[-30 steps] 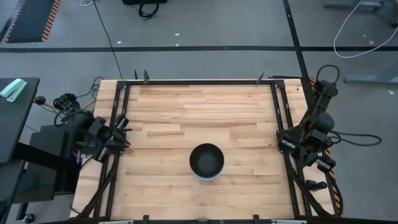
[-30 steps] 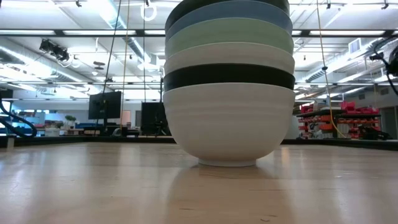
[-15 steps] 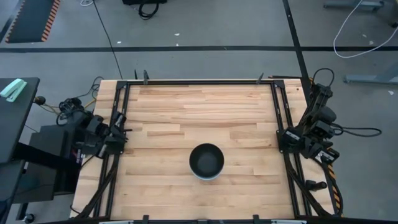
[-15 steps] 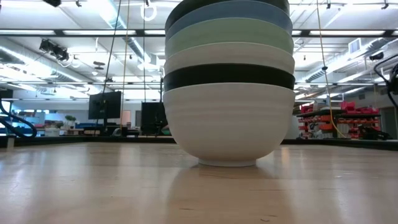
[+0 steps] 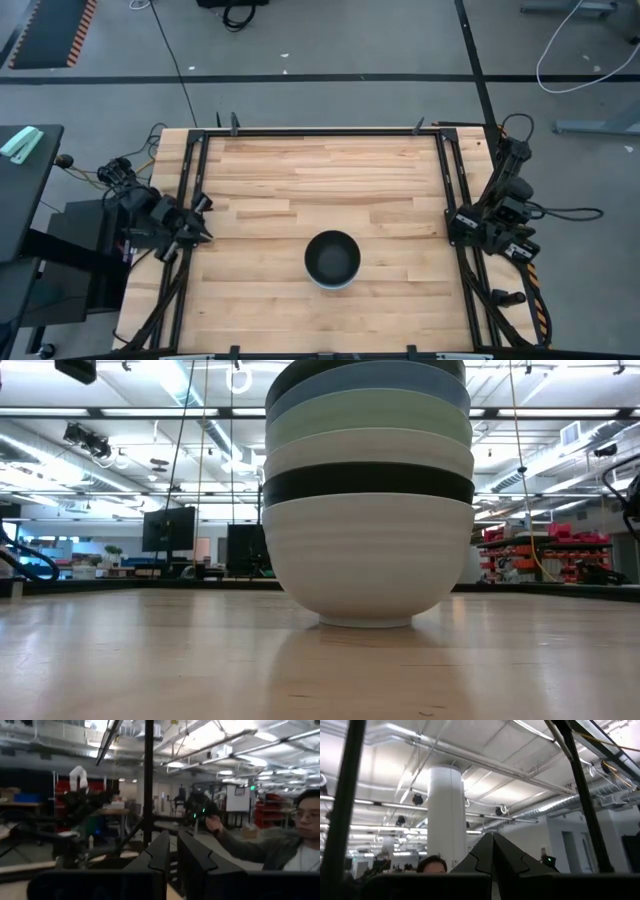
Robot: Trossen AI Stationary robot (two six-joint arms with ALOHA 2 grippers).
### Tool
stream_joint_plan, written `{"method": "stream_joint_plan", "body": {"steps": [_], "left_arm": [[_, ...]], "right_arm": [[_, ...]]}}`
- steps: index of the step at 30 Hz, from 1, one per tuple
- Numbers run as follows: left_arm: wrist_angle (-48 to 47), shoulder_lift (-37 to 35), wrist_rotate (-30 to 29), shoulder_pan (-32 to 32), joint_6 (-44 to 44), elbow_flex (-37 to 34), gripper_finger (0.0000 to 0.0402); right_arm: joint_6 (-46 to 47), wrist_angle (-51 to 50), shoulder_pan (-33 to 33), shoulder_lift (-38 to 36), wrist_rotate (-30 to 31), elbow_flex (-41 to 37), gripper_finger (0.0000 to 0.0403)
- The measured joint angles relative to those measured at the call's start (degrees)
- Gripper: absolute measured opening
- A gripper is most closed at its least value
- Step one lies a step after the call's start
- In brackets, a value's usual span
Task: Nest bowls inside each other
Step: Return to Home Position
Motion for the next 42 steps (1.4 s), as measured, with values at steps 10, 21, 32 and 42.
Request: {"method": "stream_joint_plan", "body": {"steps": [10,21,32,42], "left_arm": [[5.3,0.0,3.5,0.0,-0.5,-4.1,0.0035],[5.7,0.0,8.5,0.0,-2.0,-4.5,0.0039],[8.1,0.0,8.6,0.0,-3.4,-8.6,0.0039],[7.9,0.0,8.6,0.0,-3.4,-8.6,0.0037]], "right_arm": [[2.8,11.4,0.0,0.0,-6.0,-5.2,0.0018],[3.5,10.4,0.0,0.0,-6.5,-5.2,0.0018],[3.2,8.6,0.0,0.0,-6.2,-5.8,0.0018],[2.9,10.3,0.0,0.0,-6.1,-7.8,0.0018]]}}
